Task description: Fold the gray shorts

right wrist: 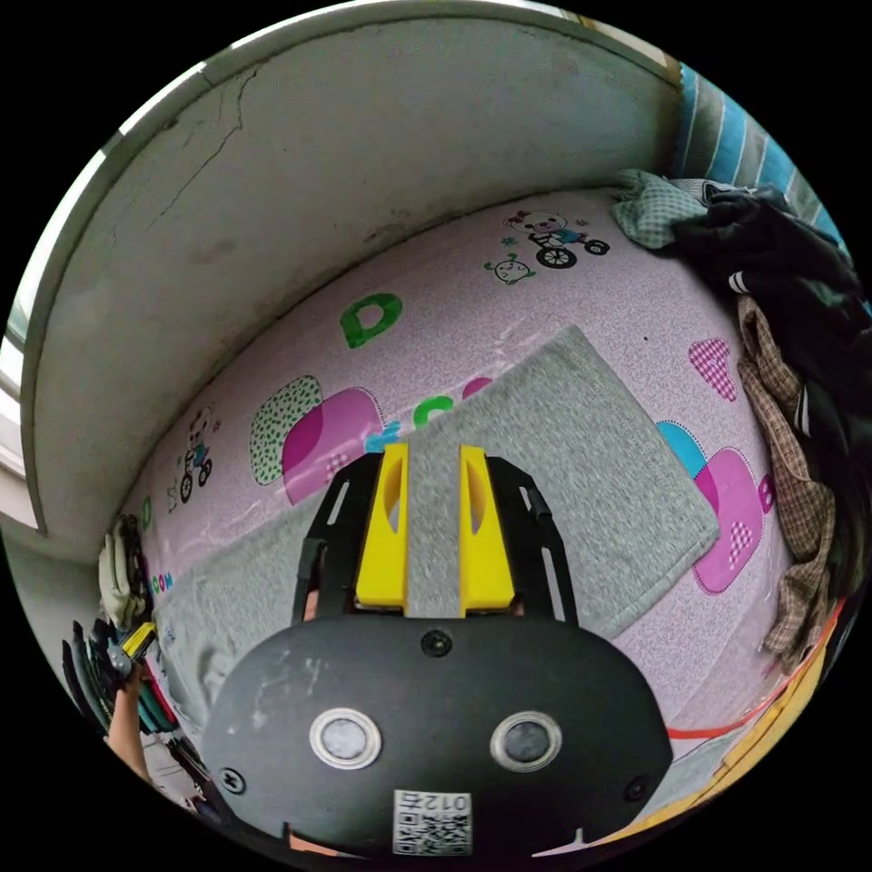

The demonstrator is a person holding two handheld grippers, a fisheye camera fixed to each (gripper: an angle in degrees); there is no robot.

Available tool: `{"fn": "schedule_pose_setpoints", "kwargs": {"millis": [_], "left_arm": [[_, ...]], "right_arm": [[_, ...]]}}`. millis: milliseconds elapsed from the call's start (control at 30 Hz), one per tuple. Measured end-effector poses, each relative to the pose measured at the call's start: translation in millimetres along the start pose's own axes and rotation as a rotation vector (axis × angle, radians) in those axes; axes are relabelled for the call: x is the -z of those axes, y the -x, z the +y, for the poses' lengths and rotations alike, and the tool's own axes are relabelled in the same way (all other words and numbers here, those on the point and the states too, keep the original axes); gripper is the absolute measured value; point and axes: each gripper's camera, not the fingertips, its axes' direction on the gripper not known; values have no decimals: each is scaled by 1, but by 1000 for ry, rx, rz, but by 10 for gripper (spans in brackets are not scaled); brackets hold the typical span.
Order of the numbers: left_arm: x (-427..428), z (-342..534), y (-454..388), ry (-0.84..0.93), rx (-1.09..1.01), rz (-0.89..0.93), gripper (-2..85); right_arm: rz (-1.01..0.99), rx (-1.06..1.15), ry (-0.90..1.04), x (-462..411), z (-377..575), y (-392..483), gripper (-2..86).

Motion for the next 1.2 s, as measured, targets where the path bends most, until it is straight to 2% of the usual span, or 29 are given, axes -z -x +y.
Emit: {"fn": "schedule_pose_setpoints", "kwargs": {"millis": [200, 300, 400, 567, 700, 867, 1000, 1200], "left_arm": [[0, 4, 12, -8, 8, 36, 2], [1, 6, 14, -12, -3, 34, 2], [3, 12, 18, -23, 23, 46, 1], [6, 17, 16, -20, 28, 28, 1], [11, 21, 9, -6, 19, -11, 0], [22, 31, 3, -8, -3, -72, -1], [65, 58, 14, -117, 98, -56, -1], [147, 120, 6, -237, -17, -69, -1]], "right_arm": [[106, -11, -10, -20, -30, 16, 106], [124, -12, 84, -37, -40, 17, 96], [220, 92, 56, -38, -36, 29, 72], [184, 107, 24, -28, -23, 24, 10], [158, 121, -7, -12, -3, 17, -3], [51, 122, -56, 46, 18, -1, -6], [27, 150, -85, 98, 35, -12, -7], [-34, 125, -128, 192, 89, -49, -6]]}}
